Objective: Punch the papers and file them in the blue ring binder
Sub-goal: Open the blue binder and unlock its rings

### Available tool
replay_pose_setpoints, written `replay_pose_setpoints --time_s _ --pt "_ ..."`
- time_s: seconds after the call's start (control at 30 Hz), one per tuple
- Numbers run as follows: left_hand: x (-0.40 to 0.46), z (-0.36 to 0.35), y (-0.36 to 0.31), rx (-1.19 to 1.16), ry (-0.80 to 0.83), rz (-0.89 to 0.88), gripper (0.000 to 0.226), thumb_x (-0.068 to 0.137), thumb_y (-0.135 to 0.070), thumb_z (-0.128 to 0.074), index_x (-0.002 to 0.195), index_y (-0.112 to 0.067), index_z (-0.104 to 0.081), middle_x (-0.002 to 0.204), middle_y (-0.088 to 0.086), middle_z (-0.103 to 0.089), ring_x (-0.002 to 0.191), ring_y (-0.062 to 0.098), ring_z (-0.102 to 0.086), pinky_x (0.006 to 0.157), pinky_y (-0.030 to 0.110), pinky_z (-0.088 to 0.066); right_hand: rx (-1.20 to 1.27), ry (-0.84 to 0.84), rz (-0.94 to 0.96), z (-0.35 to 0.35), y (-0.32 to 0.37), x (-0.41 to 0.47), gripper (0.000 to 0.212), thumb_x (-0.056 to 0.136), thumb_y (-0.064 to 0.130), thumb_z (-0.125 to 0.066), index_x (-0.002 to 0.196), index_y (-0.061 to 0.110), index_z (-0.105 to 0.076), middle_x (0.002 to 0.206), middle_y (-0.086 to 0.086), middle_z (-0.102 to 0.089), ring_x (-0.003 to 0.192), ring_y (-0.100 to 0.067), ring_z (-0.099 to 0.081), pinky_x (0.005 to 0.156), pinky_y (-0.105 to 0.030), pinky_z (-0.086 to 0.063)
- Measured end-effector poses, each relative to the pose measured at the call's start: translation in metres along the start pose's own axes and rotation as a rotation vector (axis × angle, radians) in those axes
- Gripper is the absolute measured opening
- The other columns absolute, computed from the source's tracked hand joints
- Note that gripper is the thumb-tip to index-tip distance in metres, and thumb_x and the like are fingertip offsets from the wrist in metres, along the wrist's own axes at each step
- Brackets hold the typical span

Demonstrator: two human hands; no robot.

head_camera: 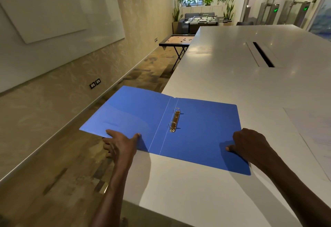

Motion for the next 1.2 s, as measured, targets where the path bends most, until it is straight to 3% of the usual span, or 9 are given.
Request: replay_pose_setpoints --time_s 0.3,0.37,0.47,0.6,0.7,0.77,0.83,1.0,1.2 --pt "-0.009 -0.010 -0.014 0.134 0.027 -0.047 0.098 0.070 -0.052 -0.080 0.146 -0.014 -0.031 0.156 0.034 0.010 0.143 0.051 0.017 0.116 0.064 -0.004 -0.018 0.002 0.043 -0.003 0.006 -0.005 0.052 0.094 0.051 -0.049 0.061 0.021 -0.024 0.063 0.007 -0.030 0.071 -0.015 -0.046 0.064 -0.024 -0.036" --pt "-0.019 -0.008 -0.031 0.129 -0.016 -0.172 0.080 0.077 -0.044 -0.078 0.143 -0.017 -0.041 0.159 0.026 -0.008 0.147 0.047 0.002 0.117 0.061 -0.007 -0.032 0.022 0.049 -0.004 0.007 -0.004 0.049 0.094 0.050 -0.050 0.062 0.020 -0.027 0.064 0.006 -0.031 0.072 -0.016 -0.046 0.065 -0.025 -0.037" --pt "-0.037 -0.008 -0.064 -0.088 -0.005 -0.408 0.047 0.082 -0.024 -0.077 0.125 -0.012 -0.062 0.134 0.012 -0.059 0.127 0.031 -0.051 0.107 0.043 -0.040 -0.014 0.034 0.050 0.001 0.008 -0.001 0.035 0.091 0.045 -0.057 0.078 0.016 -0.042 0.076 0.001 -0.044 0.073 -0.018 -0.050 0.065 -0.027 -0.038" --pt "-0.049 -0.026 -0.090 -0.318 0.177 -0.517 0.026 0.082 -0.009 -0.075 0.108 -0.008 -0.071 0.106 0.005 -0.072 0.098 0.016 -0.067 0.082 0.021 -0.050 0.048 0.009 0.096 0.011 0.021 0.011 0.036 0.082 0.029 -0.067 0.066 0.015 -0.037 0.072 0.000 -0.044 0.070 -0.021 -0.050 0.061 -0.029 -0.037" --pt "-0.047 -0.039 -0.103 -0.326 0.234 -0.549 0.028 0.082 -0.007 -0.075 0.109 -0.008 -0.071 0.104 0.004 -0.072 0.088 0.009 -0.063 0.076 0.013 -0.046 0.269 0.000 0.178 0.017 0.048 0.028 0.023 0.078 0.026 -0.069 0.067 0.011 -0.055 0.077 -0.005 -0.060 0.074 -0.024 -0.057 0.063 -0.031 -0.045" --pt "-0.041 -0.049 -0.105 -0.322 0.258 -0.543 0.030 0.081 -0.006 -0.075 0.111 -0.007 -0.071 0.105 0.005 -0.072 0.086 0.009 -0.064 0.071 0.005 -0.043 0.486 -0.038 0.235 0.027 0.071 0.036 0.022 0.083 0.026 -0.070 0.095 0.007 -0.071 0.096 -0.008 -0.070 0.087 -0.024 -0.064 0.075 -0.030 -0.050" --pt "-0.038 -0.058 -0.105 -0.330 0.291 -0.528 0.031 0.081 -0.007 -0.076 0.112 -0.006 -0.071 0.104 0.006 -0.072 0.086 0.010 -0.066 0.068 0.002 -0.043 0.642 -0.092 0.266 0.037 0.093 0.042 0.028 0.087 0.023 -0.068 0.110 0.005 -0.070 0.104 -0.008 -0.071 0.093 -0.021 -0.066 0.080 -0.023 -0.046" --pt "-0.037 -0.069 -0.103 -0.340 0.338 -0.566 0.021 0.080 -0.019 -0.079 0.098 -0.009 -0.076 0.089 0.001 -0.074 0.082 0.012 -0.070 0.075 0.021 -0.056 1.085 -0.062 0.079 0.025 0.123 0.061 0.013 0.091 0.013 -0.059 0.095 0.009 -0.071 0.070 -0.009 -0.066 0.054 -0.017 -0.061 0.049 -0.026 -0.051" --pt "-0.035 -0.072 -0.098 -0.278 0.277 -0.584 0.008 0.084 -0.024 -0.072 0.085 -0.019 -0.077 0.077 -0.006 -0.074 0.073 0.006 -0.067 0.065 0.023 -0.053 1.398 0.069 -0.034 0.002 0.142 0.070 0.024 0.096 0.023 -0.051 0.090 0.004 -0.064 0.072 -0.012 -0.066 0.053 -0.017 -0.054 0.043 -0.021 -0.041"
Point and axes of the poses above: each hand's wrist, its own x-axis towards the middle knuckle, its own z-axis out of the back of the hand, y = z × x, the point moved 8 cm from there along x, towards the middle knuckle
